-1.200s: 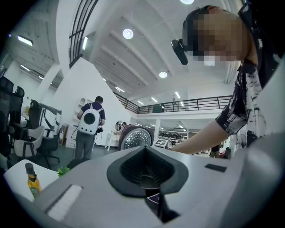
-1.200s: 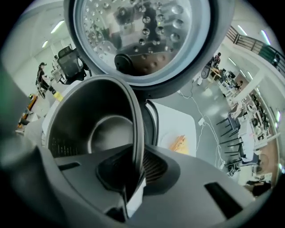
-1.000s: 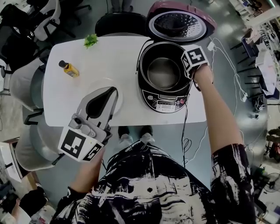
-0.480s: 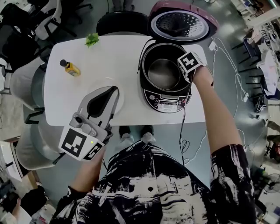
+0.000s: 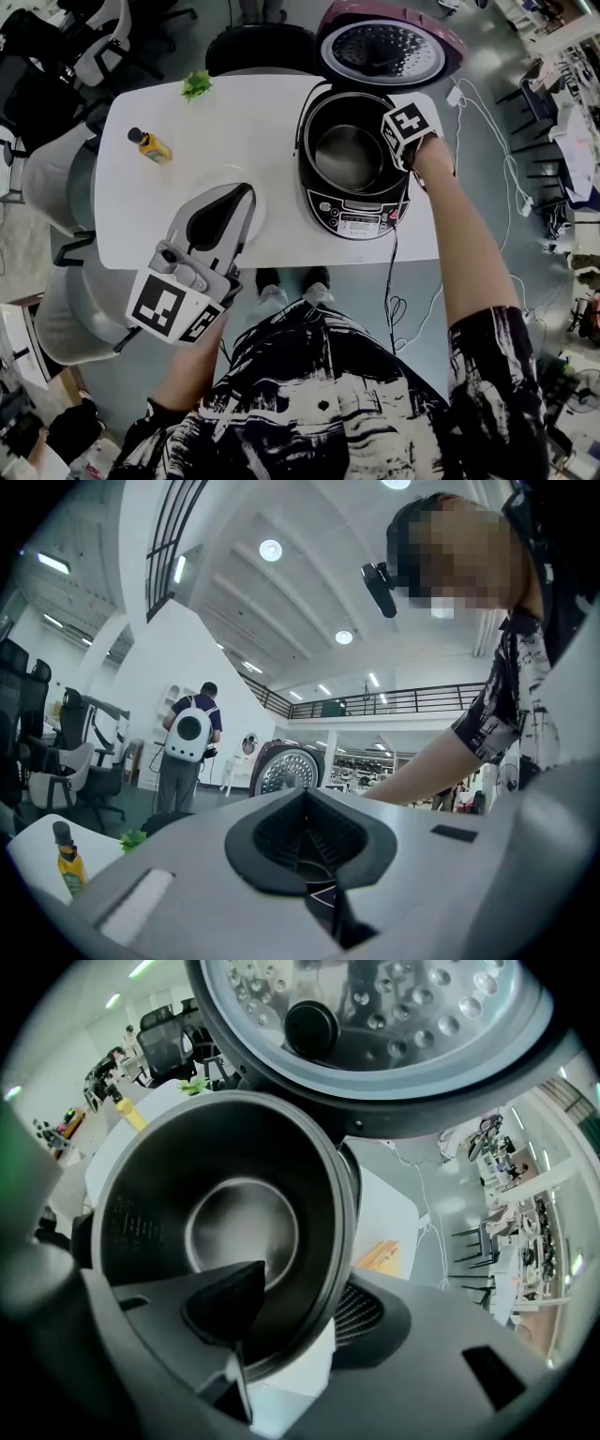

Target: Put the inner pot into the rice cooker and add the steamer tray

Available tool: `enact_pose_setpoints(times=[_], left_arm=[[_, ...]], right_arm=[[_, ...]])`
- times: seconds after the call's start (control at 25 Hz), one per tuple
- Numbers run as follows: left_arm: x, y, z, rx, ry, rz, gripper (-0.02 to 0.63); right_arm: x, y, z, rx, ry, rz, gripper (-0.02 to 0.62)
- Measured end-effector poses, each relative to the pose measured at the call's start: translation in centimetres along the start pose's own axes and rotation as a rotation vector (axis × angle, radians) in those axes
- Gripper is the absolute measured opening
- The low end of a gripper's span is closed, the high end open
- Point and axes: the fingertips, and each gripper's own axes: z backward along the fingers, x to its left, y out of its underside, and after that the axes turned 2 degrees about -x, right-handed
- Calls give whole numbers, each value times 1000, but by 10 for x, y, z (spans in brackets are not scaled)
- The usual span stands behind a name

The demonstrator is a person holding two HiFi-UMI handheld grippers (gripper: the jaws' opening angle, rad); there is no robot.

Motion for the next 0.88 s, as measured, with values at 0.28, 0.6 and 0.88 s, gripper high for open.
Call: enact_pose_setpoints(times=[0.28,0.6,0.88], left_arm=[[0,-2,0,-8,1,4,5],[7,-11,8,-31,-19,-11,5],[46,-29,49,-52,-147,-57,5]], right_arm=[[-22,10,17,5,29,9,206],[22,-46,97,-381,-168,35,204],[181,-95,252,-855,-534,167,184]])
